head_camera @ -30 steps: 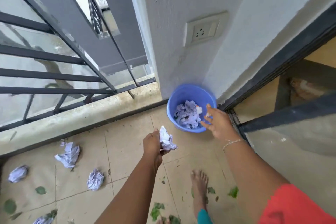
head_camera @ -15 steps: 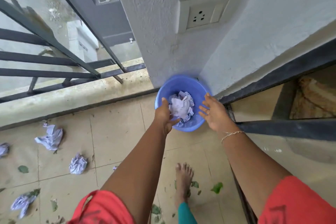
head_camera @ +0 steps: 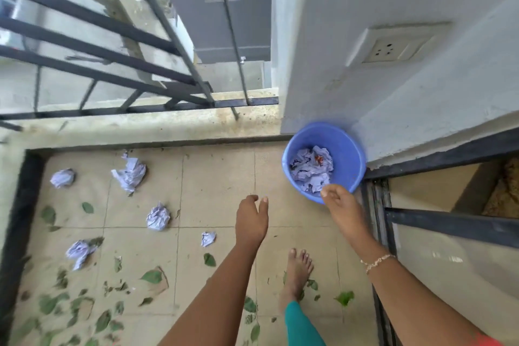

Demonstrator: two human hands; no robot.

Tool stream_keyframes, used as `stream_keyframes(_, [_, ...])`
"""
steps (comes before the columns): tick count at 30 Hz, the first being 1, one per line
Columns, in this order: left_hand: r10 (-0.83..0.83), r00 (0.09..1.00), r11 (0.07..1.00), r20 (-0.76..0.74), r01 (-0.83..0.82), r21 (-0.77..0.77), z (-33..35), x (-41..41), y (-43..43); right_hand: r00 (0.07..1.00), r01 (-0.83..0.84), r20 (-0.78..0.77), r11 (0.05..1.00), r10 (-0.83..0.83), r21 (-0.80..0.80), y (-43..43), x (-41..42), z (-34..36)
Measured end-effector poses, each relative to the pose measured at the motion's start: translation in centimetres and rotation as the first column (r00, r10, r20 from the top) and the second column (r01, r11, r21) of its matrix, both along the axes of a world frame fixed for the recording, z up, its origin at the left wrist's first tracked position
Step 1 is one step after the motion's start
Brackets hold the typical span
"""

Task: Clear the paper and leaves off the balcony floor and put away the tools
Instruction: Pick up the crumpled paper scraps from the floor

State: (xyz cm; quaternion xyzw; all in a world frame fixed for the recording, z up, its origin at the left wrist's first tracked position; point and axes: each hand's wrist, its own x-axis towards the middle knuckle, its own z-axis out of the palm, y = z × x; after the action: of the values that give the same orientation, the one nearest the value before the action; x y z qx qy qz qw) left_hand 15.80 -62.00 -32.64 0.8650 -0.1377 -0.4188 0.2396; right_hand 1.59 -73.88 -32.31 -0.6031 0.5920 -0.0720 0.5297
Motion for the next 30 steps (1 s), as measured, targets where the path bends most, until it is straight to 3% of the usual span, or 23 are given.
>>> stream_keyframes(8, [0.089,0.996,0.992,0.023,-0.091,0.088,-0.1,1.6,15.7,0.883,-0.449,-0.201,0.888,0.423,-0.102,13.3,3.4,0.0])
stream_keyframes(16, [0.215,0.976,0.968,0.034,-0.217,0.127,0.7,5.9,35.7,0.788,-0.598,-0.237,0.797,0.568,-0.079,28.7,9.1,1.5])
stream_keyframes(25, [0.452,0.892,0.886,0.011,-0.45,0.11,2.7,7.8,57.5,0.655,-0.745,-0.242,0.665,0.716,-0.049,47.4,13.8,5.0])
stream_keyframes(30, [0.544,0.839,0.831,-0.024,-0.535,0.15,1.2,5.4,64.9,0.501,-0.858,-0.22,0.513,0.837,-0.005,54.7,15.8,3.2])
